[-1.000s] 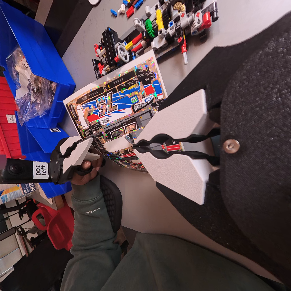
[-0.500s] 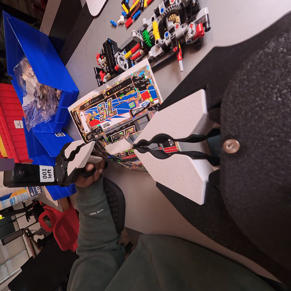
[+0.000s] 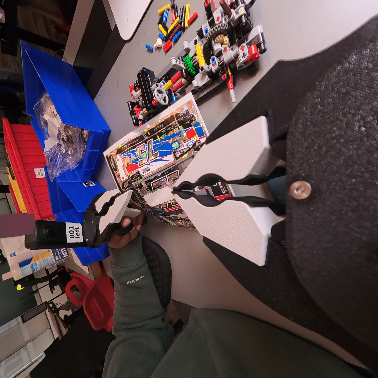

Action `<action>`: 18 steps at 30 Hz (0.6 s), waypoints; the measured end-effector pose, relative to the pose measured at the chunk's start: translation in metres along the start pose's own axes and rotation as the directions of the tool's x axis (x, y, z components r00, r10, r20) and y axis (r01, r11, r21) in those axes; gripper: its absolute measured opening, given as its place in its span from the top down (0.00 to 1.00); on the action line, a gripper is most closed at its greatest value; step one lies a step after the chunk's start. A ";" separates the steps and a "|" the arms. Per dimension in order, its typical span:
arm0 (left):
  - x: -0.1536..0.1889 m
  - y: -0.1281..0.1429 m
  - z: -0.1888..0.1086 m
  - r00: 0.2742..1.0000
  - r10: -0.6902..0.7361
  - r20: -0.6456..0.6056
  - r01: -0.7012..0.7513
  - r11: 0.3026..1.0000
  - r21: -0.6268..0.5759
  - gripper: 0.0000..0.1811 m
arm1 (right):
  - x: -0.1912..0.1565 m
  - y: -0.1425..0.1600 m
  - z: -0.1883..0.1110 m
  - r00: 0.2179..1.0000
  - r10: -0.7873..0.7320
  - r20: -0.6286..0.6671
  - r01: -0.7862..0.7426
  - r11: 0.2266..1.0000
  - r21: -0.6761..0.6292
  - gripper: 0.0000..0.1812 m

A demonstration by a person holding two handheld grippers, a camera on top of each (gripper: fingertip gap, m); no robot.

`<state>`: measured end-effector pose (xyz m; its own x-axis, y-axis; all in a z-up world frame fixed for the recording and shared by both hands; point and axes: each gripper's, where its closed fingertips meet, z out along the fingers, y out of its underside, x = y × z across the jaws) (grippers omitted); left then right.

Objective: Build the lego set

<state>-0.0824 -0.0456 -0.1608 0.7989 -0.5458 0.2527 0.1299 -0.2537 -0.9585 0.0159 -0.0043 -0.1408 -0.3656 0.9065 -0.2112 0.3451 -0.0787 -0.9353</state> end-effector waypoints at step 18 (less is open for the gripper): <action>-0.001 0.002 0.001 1.000 -0.003 -0.002 0.003 1.000 -0.008 1.00 | 0.003 -0.008 -0.008 1.000 0.005 -0.015 -0.005 0.999 0.039 1.00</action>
<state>-0.0820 -0.0452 -0.1631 0.7973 -0.5467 0.2557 0.1272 -0.2619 -0.9567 0.0190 0.0028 -0.1315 -0.3512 0.9121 -0.2118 0.3128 -0.0989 -0.9447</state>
